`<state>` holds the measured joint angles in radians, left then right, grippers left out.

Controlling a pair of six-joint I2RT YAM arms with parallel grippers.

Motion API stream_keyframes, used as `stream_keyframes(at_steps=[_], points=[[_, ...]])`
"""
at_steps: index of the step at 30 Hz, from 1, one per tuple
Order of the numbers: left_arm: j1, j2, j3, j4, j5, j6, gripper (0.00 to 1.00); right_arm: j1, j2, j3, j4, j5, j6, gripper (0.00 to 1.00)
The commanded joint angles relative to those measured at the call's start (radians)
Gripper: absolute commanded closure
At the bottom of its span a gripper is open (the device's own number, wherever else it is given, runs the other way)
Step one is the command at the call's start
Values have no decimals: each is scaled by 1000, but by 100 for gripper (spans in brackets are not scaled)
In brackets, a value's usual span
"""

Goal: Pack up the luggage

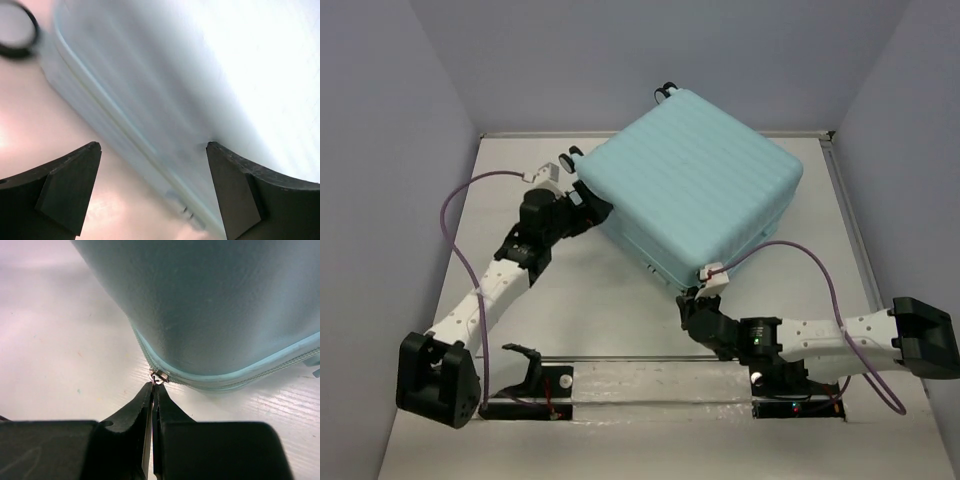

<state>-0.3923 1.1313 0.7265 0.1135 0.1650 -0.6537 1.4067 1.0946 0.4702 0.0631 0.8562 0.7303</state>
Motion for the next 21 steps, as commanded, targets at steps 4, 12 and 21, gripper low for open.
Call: stream_keyframes(at_steps=[4, 12, 21], points=[[271, 126, 252, 118, 154, -92, 1, 11, -28, 16, 124, -117, 11, 93], [328, 389, 434, 146, 170, -127, 1, 11, -24, 10, 121, -147, 11, 93], [333, 560, 576, 187, 219, -192, 2, 11, -1, 8, 119, -167, 20, 93]])
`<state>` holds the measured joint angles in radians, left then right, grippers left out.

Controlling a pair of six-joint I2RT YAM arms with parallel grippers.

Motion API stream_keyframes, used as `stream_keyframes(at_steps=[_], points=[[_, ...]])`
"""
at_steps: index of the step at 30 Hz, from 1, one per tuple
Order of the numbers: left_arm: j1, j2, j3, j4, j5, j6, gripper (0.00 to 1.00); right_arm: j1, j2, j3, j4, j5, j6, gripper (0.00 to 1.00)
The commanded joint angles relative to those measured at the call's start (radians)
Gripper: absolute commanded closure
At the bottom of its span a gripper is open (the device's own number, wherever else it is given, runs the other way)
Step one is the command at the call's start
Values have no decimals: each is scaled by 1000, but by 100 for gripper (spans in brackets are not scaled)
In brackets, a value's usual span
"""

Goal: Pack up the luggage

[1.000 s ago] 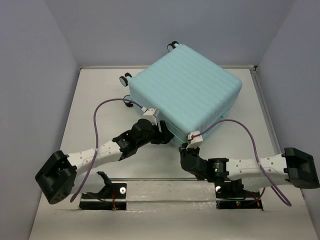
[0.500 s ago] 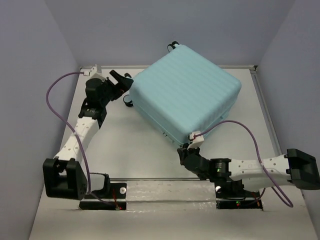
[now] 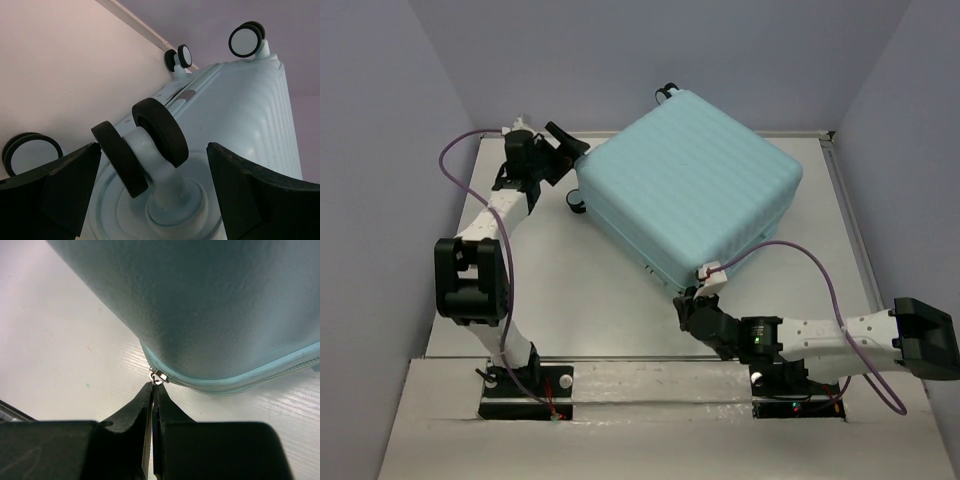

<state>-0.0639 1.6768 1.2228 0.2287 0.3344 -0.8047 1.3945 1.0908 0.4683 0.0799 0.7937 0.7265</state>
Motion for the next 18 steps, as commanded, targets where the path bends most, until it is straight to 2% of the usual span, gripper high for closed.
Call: stream_keyframes(at_steps=[1, 6, 11, 14, 15, 18], points=[[4, 26, 86, 83, 52, -47, 2, 23, 6, 12, 103, -108, 25, 93], [4, 93, 110, 149, 58, -109, 3, 23, 24, 12, 103, -116, 34, 93], [3, 123, 100, 260, 75, -177, 10, 14, -2, -3, 101, -102, 33, 93], [3, 116, 52, 360, 74, -215, 28, 1, -26, -3, 89, -105, 22, 93], [3, 109, 28, 397, 66, -232, 51, -8, -40, -3, 87, -109, 16, 93], [6, 95, -5, 431, 45, -238, 71, -29, -57, 0, 80, -126, -12, 93]])
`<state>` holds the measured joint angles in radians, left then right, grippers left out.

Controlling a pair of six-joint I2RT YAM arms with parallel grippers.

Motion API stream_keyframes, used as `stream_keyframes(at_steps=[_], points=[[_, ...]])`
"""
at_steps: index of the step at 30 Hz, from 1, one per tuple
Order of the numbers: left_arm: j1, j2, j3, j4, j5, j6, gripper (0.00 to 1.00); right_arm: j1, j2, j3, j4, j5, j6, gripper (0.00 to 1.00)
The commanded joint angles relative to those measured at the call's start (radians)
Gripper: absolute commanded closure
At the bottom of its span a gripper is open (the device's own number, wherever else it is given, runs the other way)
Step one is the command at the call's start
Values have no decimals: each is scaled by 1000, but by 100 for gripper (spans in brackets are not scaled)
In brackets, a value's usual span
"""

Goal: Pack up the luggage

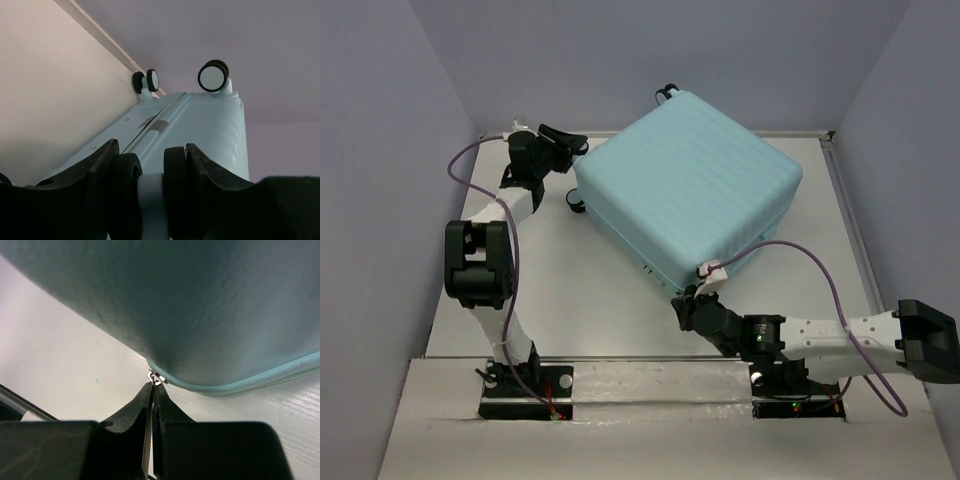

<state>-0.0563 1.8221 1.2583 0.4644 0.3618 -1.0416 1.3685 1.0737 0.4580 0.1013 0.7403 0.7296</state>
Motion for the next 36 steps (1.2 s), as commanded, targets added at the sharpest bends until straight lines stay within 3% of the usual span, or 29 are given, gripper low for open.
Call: stream_keyframes(at_steps=[1, 2, 7, 11, 13, 17, 22, 24, 27, 31, 36], points=[[-1, -56, -51, 207, 9, 2, 86, -25, -47, 11, 54, -82, -28, 93], [3, -70, -59, 210, 3, 5, 93, -34, -55, 13, 54, -91, -36, 93], [15, -211, -186, 240, -73, 78, 94, -160, -104, 16, 52, -206, -119, 93], [27, -420, -411, 264, -168, 77, 94, -307, -164, 39, 49, -317, -231, 93], [30, -553, -619, 292, -204, 52, 94, -415, -191, 68, 35, -392, -281, 93], [27, -826, -779, 242, -182, 54, 94, -549, -183, 123, 5, -496, -350, 93], [19, -1029, -861, 76, -189, 92, 94, -514, -22, 111, 118, -625, -296, 93], [13, -1064, -884, 72, -178, 89, 94, -354, 124, 129, 230, -570, -253, 93], [-7, -1070, -892, 62, -161, 92, 94, -166, 326, 287, 198, -432, -275, 93], [-34, -1110, -904, 46, -152, 97, 94, -170, 329, 312, 190, -410, -295, 93], [-180, -1167, -895, 2, -217, 106, 94, -200, 363, 364, 253, -612, -322, 93]])
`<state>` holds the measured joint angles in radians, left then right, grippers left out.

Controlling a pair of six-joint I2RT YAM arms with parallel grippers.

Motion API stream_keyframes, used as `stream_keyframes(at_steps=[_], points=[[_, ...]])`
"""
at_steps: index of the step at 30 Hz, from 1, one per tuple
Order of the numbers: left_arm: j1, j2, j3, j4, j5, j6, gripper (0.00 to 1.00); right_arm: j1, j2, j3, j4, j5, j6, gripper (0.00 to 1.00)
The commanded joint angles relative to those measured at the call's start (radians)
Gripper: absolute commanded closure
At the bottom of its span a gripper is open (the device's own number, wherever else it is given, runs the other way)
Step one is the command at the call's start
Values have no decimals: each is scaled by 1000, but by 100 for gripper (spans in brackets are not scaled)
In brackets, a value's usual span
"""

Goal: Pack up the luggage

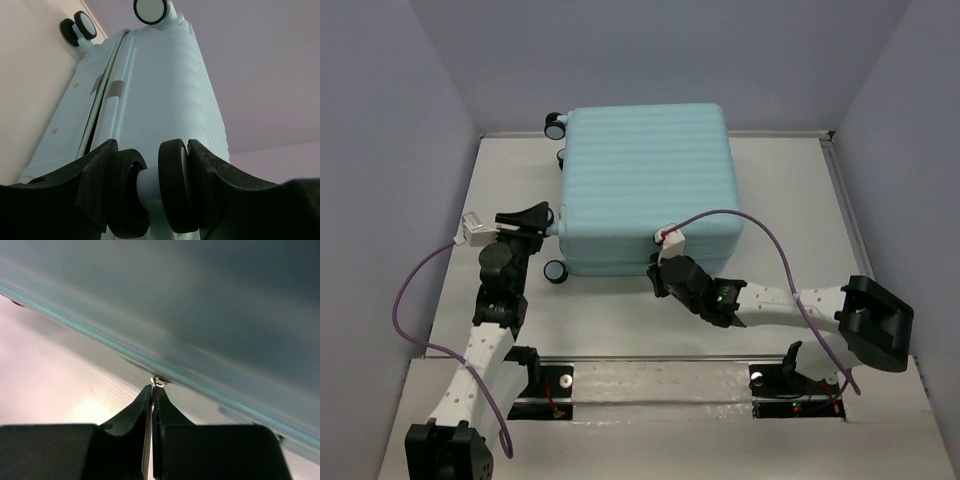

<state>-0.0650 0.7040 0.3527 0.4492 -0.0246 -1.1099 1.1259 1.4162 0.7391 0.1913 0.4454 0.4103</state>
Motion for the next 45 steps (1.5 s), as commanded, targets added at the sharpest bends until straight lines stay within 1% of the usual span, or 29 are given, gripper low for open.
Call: stream_keyframes(at_steps=[1, 2, 3, 4, 7, 8, 10, 12, 15, 18, 21, 25, 26, 27, 28, 29, 30, 31, 32, 33, 34, 35, 36, 37, 38, 39, 40, 42, 45], points=[[-206, -52, 15, 16, 154, 177, 94, 43, 21, 94, 206, -318, 7, 93], [-273, -52, 23, 5, 126, 180, 94, 64, 94, 124, 282, -392, 22, 93], [-304, -48, 63, -16, 100, 214, 94, 64, 128, 138, 305, -399, 33, 93], [-356, -47, 86, -117, 62, 263, 94, 77, 173, 155, 316, -425, 35, 93], [-361, -67, 149, -200, 95, 327, 94, 135, 199, 239, 240, -418, -40, 93], [-361, -72, 173, -274, 95, 378, 94, 152, 194, 244, 214, -384, -59, 93], [-361, -70, 218, -313, 103, 412, 94, 152, 155, 224, 189, -393, -51, 93], [-361, -49, 206, -300, 135, 415, 94, 161, 126, 183, 217, -427, -25, 93], [-366, -12, 141, -210, 189, 386, 94, 175, 156, 233, 237, -502, 16, 93], [-384, 23, 94, -138, 209, 378, 94, 207, 272, 351, 254, -563, 24, 93], [-389, 23, 74, -132, 221, 383, 94, 232, 334, 474, 226, -594, 2, 93], [-391, -20, 46, -132, 195, 389, 94, 232, 314, 380, 252, -548, 18, 93], [-392, -20, 43, -123, 195, 386, 94, 232, 294, 338, 260, -519, 27, 89], [-392, -15, 37, -119, 193, 383, 94, 232, 238, 294, 254, -498, 54, 76], [-394, -12, 34, -106, 192, 383, 94, 232, 202, 204, 237, -475, 65, 43], [-395, -5, 23, -96, 190, 380, 94, 232, 119, 165, 180, -430, 83, 30], [-395, 2, 19, -89, 189, 378, 94, 232, 69, 76, 156, -392, 99, 22], [-395, 6, 14, -83, 189, 374, 94, 232, 17, 28, 130, -360, 117, 19], [-397, 14, 5, -64, 186, 369, 94, 232, -88, -10, 59, -290, 151, 18], [-401, 15, 0, -47, 184, 366, 94, 232, -142, -76, 18, -248, 171, 19], [-401, 17, -4, -44, 180, 363, 94, 232, -192, -105, -30, -176, 195, 24], [-403, 17, -6, -40, 175, 361, 94, 232, -239, -133, -109, -147, 217, 27], [-404, 17, -11, -34, 175, 358, 94, 232, -284, -161, -148, -117, 264, 33], [-406, 15, -11, -32, 173, 360, 94, 203, -368, -184, -194, -81, 301, 46], [-407, 12, -12, -32, 170, 360, 94, 184, -406, -220, -255, -6, 338, 77], [-409, 5, -14, -32, 166, 358, 94, 163, -445, -237, -350, 25, 402, 88], [-412, 2, -18, -32, 166, 363, 94, 138, -483, -251, -396, 51, 435, 93], [-423, -6, -29, -33, 166, 369, 94, 36, -589, -280, -497, 111, 490, 93], [-458, -9, -44, -33, 160, 378, 94, -142, -694, -302, -538, 125, 455, 93]])
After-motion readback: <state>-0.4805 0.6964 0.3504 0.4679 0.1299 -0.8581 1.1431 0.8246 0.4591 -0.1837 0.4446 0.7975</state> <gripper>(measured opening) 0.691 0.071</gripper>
